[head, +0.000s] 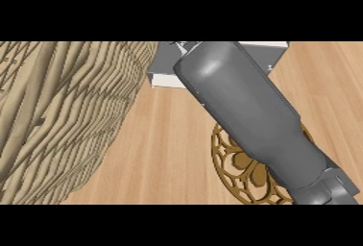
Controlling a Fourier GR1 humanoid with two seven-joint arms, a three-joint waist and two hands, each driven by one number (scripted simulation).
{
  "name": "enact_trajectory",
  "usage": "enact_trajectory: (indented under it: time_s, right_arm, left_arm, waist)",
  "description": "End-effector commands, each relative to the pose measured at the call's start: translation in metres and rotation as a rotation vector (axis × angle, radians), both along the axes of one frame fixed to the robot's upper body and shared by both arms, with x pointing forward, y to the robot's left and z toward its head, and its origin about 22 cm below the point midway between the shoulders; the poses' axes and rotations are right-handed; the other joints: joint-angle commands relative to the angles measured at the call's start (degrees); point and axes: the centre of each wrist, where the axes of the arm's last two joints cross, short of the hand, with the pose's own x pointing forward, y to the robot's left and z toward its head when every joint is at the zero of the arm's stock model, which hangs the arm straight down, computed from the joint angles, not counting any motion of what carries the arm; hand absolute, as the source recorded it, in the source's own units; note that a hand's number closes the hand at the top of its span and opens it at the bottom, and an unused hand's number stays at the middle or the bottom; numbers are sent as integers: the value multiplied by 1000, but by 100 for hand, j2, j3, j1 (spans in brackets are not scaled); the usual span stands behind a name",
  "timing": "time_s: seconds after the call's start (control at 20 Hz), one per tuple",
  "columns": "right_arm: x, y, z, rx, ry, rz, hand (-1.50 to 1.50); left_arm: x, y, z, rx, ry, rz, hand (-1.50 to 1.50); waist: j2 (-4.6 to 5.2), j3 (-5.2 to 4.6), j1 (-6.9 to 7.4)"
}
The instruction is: Pick the can from the placemat and place it in the tiered shelf
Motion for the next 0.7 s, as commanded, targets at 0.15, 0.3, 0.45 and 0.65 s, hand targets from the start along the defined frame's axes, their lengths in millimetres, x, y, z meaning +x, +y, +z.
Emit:
enact_trajectory:
  time_s: [0.15,0.3,0.45,0.65]
  right_arm:
    - [16,-13,-3,270,-130,48,150]
    - [30,-25,-19,280,-111,47,150]
    - [40,-28,-16,306,-132,56,150]
    - [58,-47,-35,194,-3,-198,150]
  left_arm:
    - [-2,-17,-40,164,-4,-105,0]
    - [-5,-19,-56,179,-5,-111,0]
    - [7,-9,-49,181,0,-99,0]
    - [0,-10,-65,197,9,-89,0]
  waist:
    - [-18,2,3]
    - [-38,1,-23]
    - [-44,1,4]
    - [-107,-9,-117]
